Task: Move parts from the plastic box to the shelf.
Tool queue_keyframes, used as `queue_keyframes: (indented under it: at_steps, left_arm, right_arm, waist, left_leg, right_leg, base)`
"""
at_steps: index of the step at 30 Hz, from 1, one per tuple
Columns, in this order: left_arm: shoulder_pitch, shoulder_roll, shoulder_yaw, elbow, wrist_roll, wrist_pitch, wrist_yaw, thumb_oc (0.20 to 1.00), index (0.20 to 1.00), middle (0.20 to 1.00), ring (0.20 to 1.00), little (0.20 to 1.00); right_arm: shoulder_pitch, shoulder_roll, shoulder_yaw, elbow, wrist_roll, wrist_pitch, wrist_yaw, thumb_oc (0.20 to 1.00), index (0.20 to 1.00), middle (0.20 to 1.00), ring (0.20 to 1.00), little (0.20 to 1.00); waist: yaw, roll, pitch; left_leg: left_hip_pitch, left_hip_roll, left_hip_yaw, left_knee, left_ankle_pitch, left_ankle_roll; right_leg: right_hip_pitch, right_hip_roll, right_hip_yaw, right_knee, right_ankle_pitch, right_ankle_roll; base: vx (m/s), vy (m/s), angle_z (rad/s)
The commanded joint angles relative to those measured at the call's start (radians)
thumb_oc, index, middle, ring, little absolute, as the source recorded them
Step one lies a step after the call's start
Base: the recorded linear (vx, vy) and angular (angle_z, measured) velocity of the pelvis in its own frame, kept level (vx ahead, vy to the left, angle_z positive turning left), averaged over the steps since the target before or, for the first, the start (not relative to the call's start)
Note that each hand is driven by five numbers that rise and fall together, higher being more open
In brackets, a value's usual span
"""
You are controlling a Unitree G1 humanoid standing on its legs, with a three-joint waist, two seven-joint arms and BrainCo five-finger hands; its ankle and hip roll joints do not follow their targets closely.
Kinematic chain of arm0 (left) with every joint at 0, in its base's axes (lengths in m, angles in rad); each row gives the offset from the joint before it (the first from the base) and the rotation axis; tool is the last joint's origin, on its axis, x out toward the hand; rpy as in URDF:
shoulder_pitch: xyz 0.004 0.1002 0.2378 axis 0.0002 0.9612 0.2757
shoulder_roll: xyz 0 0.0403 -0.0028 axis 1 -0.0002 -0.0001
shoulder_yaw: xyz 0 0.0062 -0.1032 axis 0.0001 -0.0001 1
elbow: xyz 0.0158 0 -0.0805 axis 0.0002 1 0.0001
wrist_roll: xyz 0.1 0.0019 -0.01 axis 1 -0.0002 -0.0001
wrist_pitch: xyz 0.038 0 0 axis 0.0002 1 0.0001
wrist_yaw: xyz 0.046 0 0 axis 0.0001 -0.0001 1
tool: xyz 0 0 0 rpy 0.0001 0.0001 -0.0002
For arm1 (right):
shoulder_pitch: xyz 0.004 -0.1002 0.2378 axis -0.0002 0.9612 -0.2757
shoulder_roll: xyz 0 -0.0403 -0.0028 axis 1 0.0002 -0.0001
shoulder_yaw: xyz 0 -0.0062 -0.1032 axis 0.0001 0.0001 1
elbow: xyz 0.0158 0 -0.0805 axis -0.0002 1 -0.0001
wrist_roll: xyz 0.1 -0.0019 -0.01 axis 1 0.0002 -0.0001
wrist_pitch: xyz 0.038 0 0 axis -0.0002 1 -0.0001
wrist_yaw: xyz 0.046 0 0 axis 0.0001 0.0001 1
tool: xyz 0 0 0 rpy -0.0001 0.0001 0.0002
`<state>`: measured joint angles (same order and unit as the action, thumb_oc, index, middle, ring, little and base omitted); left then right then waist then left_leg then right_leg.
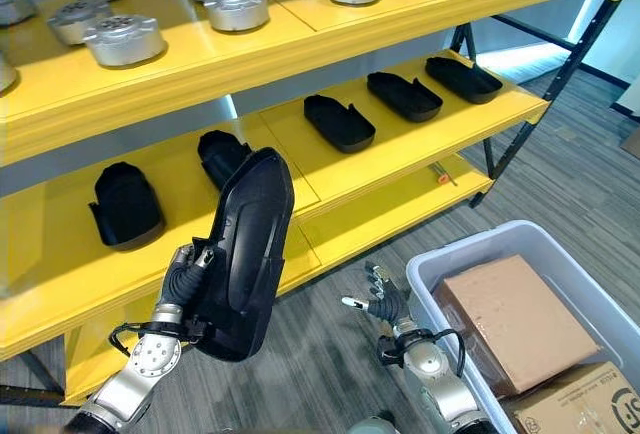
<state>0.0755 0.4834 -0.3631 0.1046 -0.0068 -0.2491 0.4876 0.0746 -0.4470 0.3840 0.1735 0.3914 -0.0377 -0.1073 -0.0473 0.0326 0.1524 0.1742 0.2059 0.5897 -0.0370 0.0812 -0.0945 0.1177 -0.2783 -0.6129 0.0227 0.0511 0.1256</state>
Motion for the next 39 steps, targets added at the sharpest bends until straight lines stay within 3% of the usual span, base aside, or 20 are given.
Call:
queue_keyframes:
  at_steps: [1, 3, 6, 7, 10, 12, 14, 15, 17, 19, 21, 23, 25, 27, 29, 36, 39]
  left_arm:
    - [-0.012, 0.009, 0.06, -0.075, 0.027, -0.065, 0.045, 0.2, 0.2, 0.2, 0.2, 0.2]
    - [-0.015, 0.008, 0.045, -0.074, 0.045, -0.076, 0.039, 0.2, 0.2, 0.2, 0.2, 0.2]
    - [-0.024, 0.013, 0.031, -0.077, 0.057, -0.075, 0.038, 0.2, 0.2, 0.2, 0.2, 0.2]
    - [-0.048, 0.01, 0.006, -0.069, 0.063, -0.049, 0.042, 0.2, 0.2, 0.2, 0.2, 0.2]
    - [-0.066, 0.01, -0.009, -0.054, 0.054, -0.044, 0.025, 0.2, 0.2, 0.2, 0.2, 0.2]
    - [-0.068, 0.0, -0.018, -0.063, 0.078, -0.056, 0.003, 0.2, 0.2, 0.2, 0.2, 0.2]
    - [-0.064, -0.001, -0.023, -0.082, 0.082, -0.04, 0.004, 0.2, 0.2, 0.2, 0.2, 0.2]
    - [-0.066, 0.005, -0.026, -0.086, 0.07, -0.025, 0.006, 0.2, 0.2, 0.2, 0.2, 0.2]
    - [-0.076, 0.015, -0.025, -0.091, 0.038, 0.005, -0.013, 0.2, 0.2, 0.2, 0.2, 0.2]
    - [-0.069, 0.013, -0.023, -0.095, 0.033, 0.018, -0.02, 0.2, 0.2, 0.2, 0.2, 0.2]
    - [-0.061, 0.005, -0.029, -0.095, 0.035, 0.025, -0.024, 0.2, 0.2, 0.2, 0.2, 0.2]
    - [-0.049, -0.01, -0.044, -0.101, 0.05, 0.02, -0.023, 0.2, 0.2, 0.2, 0.2, 0.2]
    - [-0.048, -0.019, -0.055, -0.103, 0.059, 0.017, -0.022, 0.2, 0.2, 0.2, 0.2, 0.2]
    - [-0.062, -0.018, -0.067, -0.097, 0.062, 0.015, -0.035, 0.2, 0.2, 0.2, 0.2, 0.2]
    - [-0.068, -0.008, -0.065, -0.1, 0.067, 0.009, -0.051, 0.2, 0.2, 0.2, 0.2, 0.2]
    - [-0.062, 0.013, -0.047, -0.108, 0.069, 0.012, -0.05, 0.2, 0.2, 0.2, 0.2, 0.2]
    - [-0.064, 0.014, -0.045, -0.089, 0.058, 0.013, -0.051, 0.2, 0.2, 0.2, 0.2, 0.2]
  right_arm:
    - [-0.025, -0.007, 0.01, -0.08, 0.034, -0.065, 0.013, 1.0, 1.0, 1.0, 1.0, 1.0]
    - [-0.042, 0.018, 0.029, -0.107, 0.047, -0.08, 0.023, 1.0, 1.0, 1.0, 1.0, 1.0]
    - [-0.049, 0.03, 0.038, -0.139, 0.046, -0.084, 0.026, 1.0, 1.0, 1.0, 1.0, 1.0]
    - [-0.065, 0.045, 0.059, -0.162, 0.041, -0.087, 0.019, 1.0, 1.0, 1.0, 1.0, 1.0]
    - [-0.076, 0.053, 0.073, -0.175, 0.044, -0.087, 0.023, 1.0, 1.0, 1.0, 1.0, 1.0]
    - [-0.091, 0.067, 0.088, -0.173, 0.039, -0.08, 0.0, 1.0, 1.0, 1.0, 1.0, 1.0]
    - [-0.106, 0.071, 0.088, -0.162, 0.057, -0.087, -0.001, 1.0, 1.0, 1.0, 1.0, 1.0]
    - [-0.106, 0.072, 0.084, -0.165, 0.061, -0.095, 0.006, 1.0, 1.0, 1.0, 1.0, 1.0]
    - [-0.09, 0.063, 0.074, -0.208, 0.064, -0.093, 0.009, 1.0, 1.0, 1.0, 1.0, 1.0]
    - [-0.077, 0.055, 0.061, -0.23, 0.07, -0.083, 0.016, 1.0, 1.0, 1.0, 1.0, 1.0]
    - [-0.06, 0.037, 0.044, -0.239, 0.085, -0.081, 0.027, 1.0, 1.0, 1.0, 1.0, 1.0]
    - [-0.04, 0.018, 0.02, -0.245, 0.103, -0.083, 0.04, 1.0, 1.0, 1.0, 1.0, 1.0]
    - [-0.02, 0.008, 0.002, -0.253, 0.103, -0.088, 0.039, 1.0, 1.0, 1.0, 1.0, 1.0]
    - [0.008, 0.001, -0.019, -0.27, 0.114, -0.09, 0.02, 1.0, 1.0, 1.0, 1.0, 1.0]
    - [0.023, 0.003, -0.036, -0.265, 0.118, -0.104, 0.027, 1.0, 1.0, 1.0, 1.0, 1.0]
    - [0.021, 0.009, -0.03, -0.232, 0.095, -0.133, 0.046, 1.0, 1.0, 1.0, 1.0, 1.0]
    - [-0.005, 0.007, -0.018, -0.207, 0.093, -0.14, 0.025, 1.0, 1.0, 1.0, 1.0, 1.0]
  waist:
    - [-0.005, -0.025, 0.013]
    - [0.015, -0.031, 0.019]
    - [0.026, -0.037, 0.025]
    - [0.039, -0.041, 0.037]
    - [0.048, -0.045, 0.045]
    - [0.068, -0.044, 0.055]
    - [0.073, -0.037, 0.062]
    - [0.064, -0.037, 0.062]
    - [0.027, -0.05, 0.058]
    - [0.01, -0.06, 0.052]
    - [-0.005, -0.071, 0.046]
    - [-0.021, -0.082, 0.042]
    - [-0.039, -0.087, 0.041]
    - [-0.069, -0.085, 0.042]
    - [-0.076, -0.088, 0.041]
    - [-0.072, -0.078, 0.041]
    - [-0.069, -0.062, 0.038]
  left_leg:
    - [-0.009, 0.027, -0.061, 0.041, -0.03, -0.006]
    - [0.007, -0.012, -0.085, 0.005, -0.055, 0.018]
    - [0.005, -0.042, -0.099, -0.013, -0.062, 0.036]
    - [-0.002, -0.086, -0.125, -0.035, -0.069, 0.059]
    - [-0.007, -0.121, -0.14, -0.045, -0.081, 0.078]
    - [-0.006, -0.142, -0.133, -0.05, -0.094, 0.09]
    - [-0.006, -0.149, -0.137, -0.05, -0.101, 0.1]
    - [-0.011, -0.155, -0.149, -0.05, -0.107, 0.107]
    - [-0.015, -0.166, -0.17, -0.05, -0.118, 0.118]
    - [-0.014, -0.175, -0.172, -0.05, -0.122, 0.114]
    - [-0.013, -0.189, -0.185, -0.05, -0.126, 0.106]
    - [-0.015, -0.213, -0.216, -0.05, -0.138, 0.104]
    - [-0.033, -0.232, -0.237, -0.05, -0.129, 0.114]
    - [-0.044, -0.248, -0.291, -0.05, -0.136, 0.127]
    - [-0.055, -0.255, -0.309, -0.05, -0.136, 0.134]
    - [-0.04, -0.255, -0.298, -0.05, -0.141, 0.139]
    - [-0.026, -0.26, -0.271, 0.004, -0.168, 0.139]
  right_leg:
    - [0.042, 0.059, 0.073, -0.01, -0.04, -0.011]
    - [0.049, 0.021, 0.068, -0.002, -0.011, 0.036]
    - [0.041, -0.002, 0.064, 0.019, 0.0, 0.051]
    - [0.019, -0.027, 0.067, 0.057, 0.016, 0.061]
    - [-0.006, -0.045, 0.067, 0.097, 0.046, 0.075]
    - [-0.034, -0.079, 0.02, 0.146, 0.106, 0.097]
    - [-0.052, -0.086, 0.016, 0.197, 0.098, 0.096]
    - [-0.068, -0.059, 0.046, 0.213, 0.08, 0.091]
    - [-0.095, 0.054, 0.125, 0.18, -0.001, 0.065]
    - [-0.093, 0.121, 0.155, 0.141, -0.039, 0.046]
    - [-0.084, 0.178, 0.19, 0.073, -0.051, 0.024]
    - [-0.084, 0.224, 0.256, -0.024, -0.013, 0.015]
    - [-0.11, 0.243, 0.323, -0.065, 0.032, 0.005]
    - [-0.149, 0.264, 0.441, -0.057, 0.048, 0.009]
    - [-0.167, 0.27, 0.476, -0.043, 0.05, 0.009]
    - [-0.167, 0.258, 0.451, -0.016, 0.029, 0.009]
    - [-0.124, 0.258, 0.42, 0.013, -0.029, -0.018]
  base:
    - [-0.02, 0.431, 0.21]
    - [0.01, 0.511, 0.25]
    - [-0.04, 0.429, 0.43]
    - [-0.06, 0.434, 0.54]
    - [-0.05, 0.293, 0.5]
    - [-0.03, 0.287, 0.17]
    - [0.0, 0.206, 0.01]
    - [0.04, 0.11, -0.08]
    - [0.09, 0.084, 0.16]
    - [0.11, 0.04, 0.73]
    - [0.15, 0.027, 0.56]
    - [0.17, 0.005, 0.3]
    - [0.07, -0.032, 0.51]
    - [0.07, -0.06, 0.75]
    - [0.07, -0.107, 1.18]
    - [0.1, -0.092, 0.37]
    - [0.23, -0.163, 0.08]
